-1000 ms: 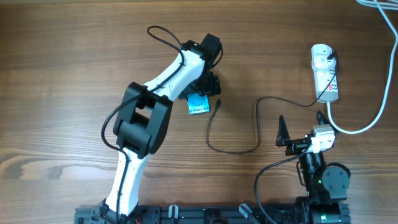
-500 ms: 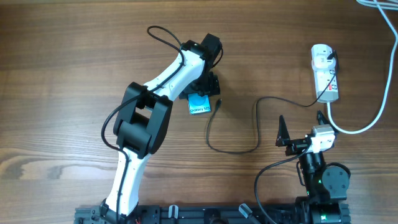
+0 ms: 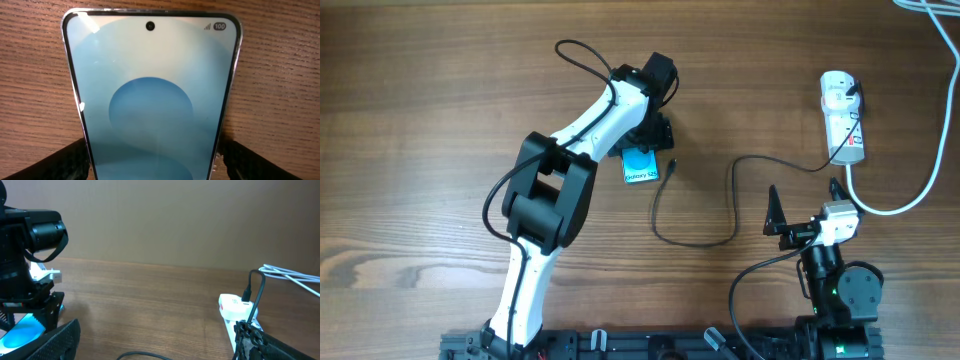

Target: Plug charger to phone and switch on socket

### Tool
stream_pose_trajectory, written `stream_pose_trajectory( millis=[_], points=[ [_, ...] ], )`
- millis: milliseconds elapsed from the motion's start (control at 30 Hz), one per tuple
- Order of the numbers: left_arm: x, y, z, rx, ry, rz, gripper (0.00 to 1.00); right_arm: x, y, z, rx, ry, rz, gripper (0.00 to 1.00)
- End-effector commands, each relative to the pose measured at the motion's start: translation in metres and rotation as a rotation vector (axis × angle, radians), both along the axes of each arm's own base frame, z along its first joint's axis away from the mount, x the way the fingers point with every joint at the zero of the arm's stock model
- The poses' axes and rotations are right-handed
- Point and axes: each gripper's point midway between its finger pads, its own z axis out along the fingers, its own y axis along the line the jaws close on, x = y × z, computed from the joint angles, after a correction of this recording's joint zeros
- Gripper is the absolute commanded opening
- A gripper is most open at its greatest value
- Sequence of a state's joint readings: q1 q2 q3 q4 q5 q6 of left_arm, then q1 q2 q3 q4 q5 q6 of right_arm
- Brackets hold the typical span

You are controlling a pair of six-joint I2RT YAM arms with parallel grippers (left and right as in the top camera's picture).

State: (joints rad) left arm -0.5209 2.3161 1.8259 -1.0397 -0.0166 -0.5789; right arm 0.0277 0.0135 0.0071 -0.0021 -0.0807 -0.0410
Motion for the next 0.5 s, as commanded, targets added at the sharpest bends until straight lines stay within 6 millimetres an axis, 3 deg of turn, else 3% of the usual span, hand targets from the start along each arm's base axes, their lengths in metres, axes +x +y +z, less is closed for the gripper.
stream_pose_trajectory(
  millis=[0, 467],
  points=[
    [0.0012, 0.0126, -0.0113, 0.04, 0.011, 0.026, 0.88, 0.0, -0.0025, 0.0012, 0.017, -0.005, -0.014, 1.0],
    [-0.0008, 0.0137, -0.0113, 0.044, 0.019, 0.029, 0.86, -0.0001, -0.0024, 0.0013, 0.017, -0.006, -0.014, 1.0]
  ],
)
